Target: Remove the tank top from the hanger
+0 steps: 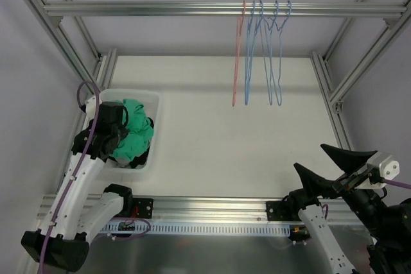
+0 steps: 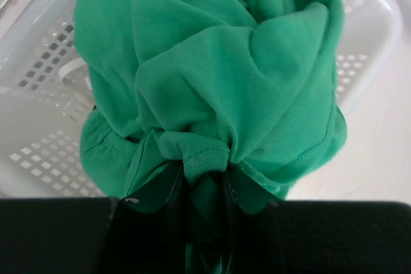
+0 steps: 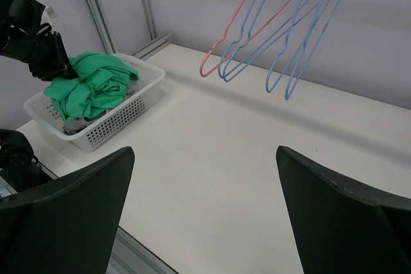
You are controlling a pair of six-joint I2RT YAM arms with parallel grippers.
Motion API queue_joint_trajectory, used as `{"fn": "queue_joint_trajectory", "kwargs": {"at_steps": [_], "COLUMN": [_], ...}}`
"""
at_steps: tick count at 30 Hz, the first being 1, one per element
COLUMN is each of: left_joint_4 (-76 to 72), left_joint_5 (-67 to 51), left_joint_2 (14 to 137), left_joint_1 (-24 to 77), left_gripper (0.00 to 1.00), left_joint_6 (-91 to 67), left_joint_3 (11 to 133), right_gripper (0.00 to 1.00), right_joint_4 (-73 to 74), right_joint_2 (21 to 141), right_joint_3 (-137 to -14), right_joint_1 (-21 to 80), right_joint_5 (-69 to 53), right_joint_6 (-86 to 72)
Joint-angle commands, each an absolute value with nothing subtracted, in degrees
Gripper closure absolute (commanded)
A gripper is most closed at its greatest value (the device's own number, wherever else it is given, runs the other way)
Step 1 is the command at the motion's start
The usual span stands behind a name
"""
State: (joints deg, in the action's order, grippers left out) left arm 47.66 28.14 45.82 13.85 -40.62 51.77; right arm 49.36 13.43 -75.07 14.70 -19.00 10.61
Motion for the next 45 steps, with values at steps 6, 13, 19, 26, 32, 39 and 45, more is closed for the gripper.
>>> {"fn": "queue_joint_trajectory", "kwargs": {"at_steps": [6,13,19,26,32,39,45], "left_joint_4": [48.4,47.8,44.9,43.1,44.6,54.6,58.1], "left_joint_5": [26.1,20.8,17.3,18.4,16.4,18.8,18.5], "left_joint_2": [59.4,69.7,70.1,67.9,58.6,54.7,47.6], "left_joint_1": [2.8,0.4,1.0,1.2,1.2,1.2,1.2], "left_gripper": [1.00,1.00,1.00,0.91,0.50,0.16,0.01], "left_joint_6": [-39.6,-38.2,-38.8,-41.1,-38.0,-34.9,-31.9], "left_joint_3": [59.0,56.6,50.5,45.9,51.0,63.9,69.2], "right_gripper": [0.01,0.01,0.01,0.01,0.00,0.00,0.01], "right_joint_4": [45.7,45.6,44.7,43.5,43.5,45.5,45.6], "right_joint_2": [11.9,11.8,12.1,11.4,11.6,13.8,16.2], "right_joint_3": [-74.6,-74.5,-74.3,-72.6,-73.4,-73.7,-71.3], "right_joint_1": [14.4,14.5,14.4,14.4,14.4,14.4,14.5], "right_joint_5": [-20.6,-21.4,-23.7,-25.3,-25.4,-26.5,-23.3], "right_joint_6": [10.4,10.3,9.3,8.1,8.6,8.7,8.8]}}
